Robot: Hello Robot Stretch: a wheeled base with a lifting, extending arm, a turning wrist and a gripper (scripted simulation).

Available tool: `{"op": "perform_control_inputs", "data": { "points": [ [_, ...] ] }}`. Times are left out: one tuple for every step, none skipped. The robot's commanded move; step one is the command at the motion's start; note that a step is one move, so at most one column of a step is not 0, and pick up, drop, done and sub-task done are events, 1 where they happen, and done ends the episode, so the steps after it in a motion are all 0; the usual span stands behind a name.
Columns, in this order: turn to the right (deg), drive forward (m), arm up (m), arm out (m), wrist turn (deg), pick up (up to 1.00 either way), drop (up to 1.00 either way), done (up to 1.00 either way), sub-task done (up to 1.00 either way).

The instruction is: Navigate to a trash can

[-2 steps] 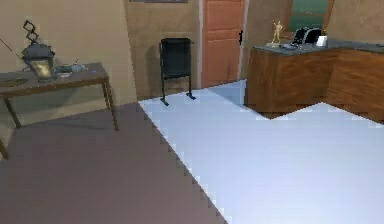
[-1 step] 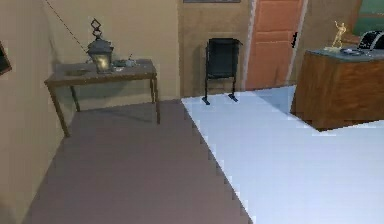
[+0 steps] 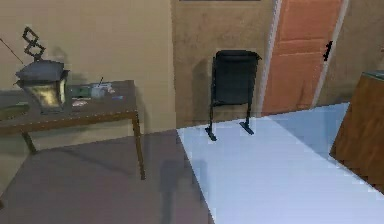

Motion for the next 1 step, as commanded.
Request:
{"op": "perform_control_inputs", "data": {
  "points": [
    [0.0,1.0,0.0,0.0,0.0,0.0,0.0,0.0,0.0]
  ]
}}
